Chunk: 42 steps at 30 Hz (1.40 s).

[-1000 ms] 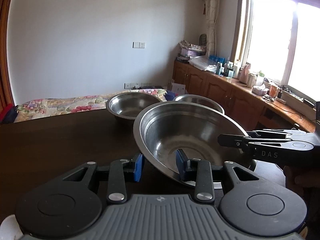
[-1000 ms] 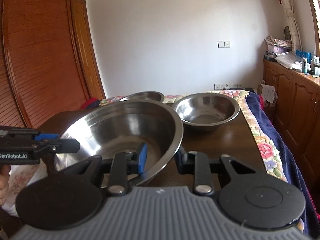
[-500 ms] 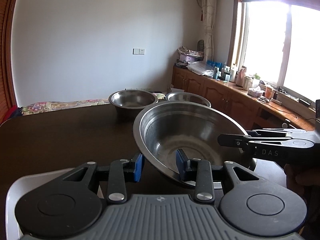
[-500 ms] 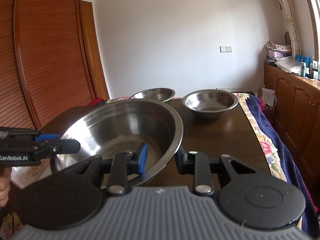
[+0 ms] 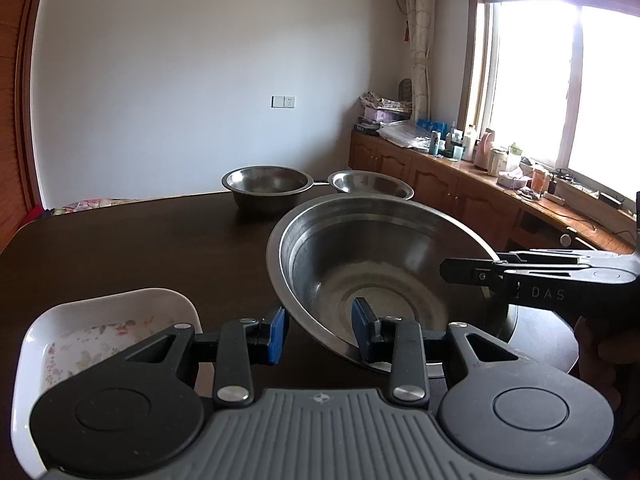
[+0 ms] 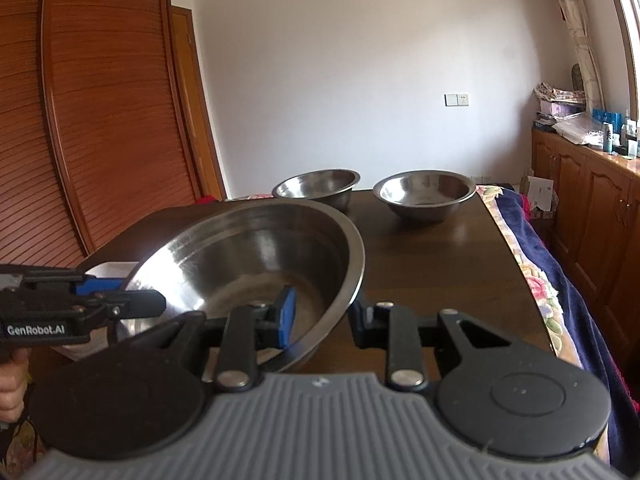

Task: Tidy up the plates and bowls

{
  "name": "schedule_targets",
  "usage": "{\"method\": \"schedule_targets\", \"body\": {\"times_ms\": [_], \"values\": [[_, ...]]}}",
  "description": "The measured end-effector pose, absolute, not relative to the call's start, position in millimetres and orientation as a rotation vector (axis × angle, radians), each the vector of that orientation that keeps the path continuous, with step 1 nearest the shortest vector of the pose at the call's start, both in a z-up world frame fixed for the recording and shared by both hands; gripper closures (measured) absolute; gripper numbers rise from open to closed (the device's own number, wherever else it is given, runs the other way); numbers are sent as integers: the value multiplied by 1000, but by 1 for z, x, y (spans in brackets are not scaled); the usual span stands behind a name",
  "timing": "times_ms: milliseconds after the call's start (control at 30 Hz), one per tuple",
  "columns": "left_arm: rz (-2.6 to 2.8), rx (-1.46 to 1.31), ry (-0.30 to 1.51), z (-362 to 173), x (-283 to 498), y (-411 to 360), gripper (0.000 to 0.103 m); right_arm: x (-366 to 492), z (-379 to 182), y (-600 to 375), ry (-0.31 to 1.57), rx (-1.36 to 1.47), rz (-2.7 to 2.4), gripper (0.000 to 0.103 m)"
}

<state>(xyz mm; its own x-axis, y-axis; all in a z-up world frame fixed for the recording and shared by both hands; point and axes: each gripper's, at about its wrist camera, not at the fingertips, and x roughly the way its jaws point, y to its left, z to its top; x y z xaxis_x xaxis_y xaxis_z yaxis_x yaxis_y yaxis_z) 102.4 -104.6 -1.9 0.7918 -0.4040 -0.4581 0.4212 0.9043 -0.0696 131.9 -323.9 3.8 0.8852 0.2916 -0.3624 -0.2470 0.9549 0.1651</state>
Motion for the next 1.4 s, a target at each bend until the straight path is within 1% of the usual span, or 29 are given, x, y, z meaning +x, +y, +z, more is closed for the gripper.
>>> {"method": "schedule_targets", "body": {"times_ms": [733, 1067, 1133, 1200, 1233, 1300, 1367, 1400], "values": [[-416, 19, 517, -17, 114, -100, 40, 131, -11, -315, 413, 120, 303, 73], [-422, -2, 503, -19, 115, -99, 39, 128, -16, -313, 413, 125, 305, 69], [-411, 1, 499, -20, 114, -98, 37, 127, -16, -314, 405, 133, 307, 66], [-408, -4, 493, -19, 113, -97, 37, 124, -16, -316, 400, 143, 304, 57], [-408, -8, 490, -18, 113, -95, 37, 124, -16, -318, 397, 147, 302, 55], [-399, -7, 476, -18, 109, -92, 34, 121, -14, -320, 391, 144, 293, 45], [-377, 7, 451, -16, 103, -89, 26, 114, -11, -321, 376, 111, 258, 43], [-370, 11, 440, -15, 99, -88, 25, 110, -10, -321, 361, 87, 246, 43]]}}
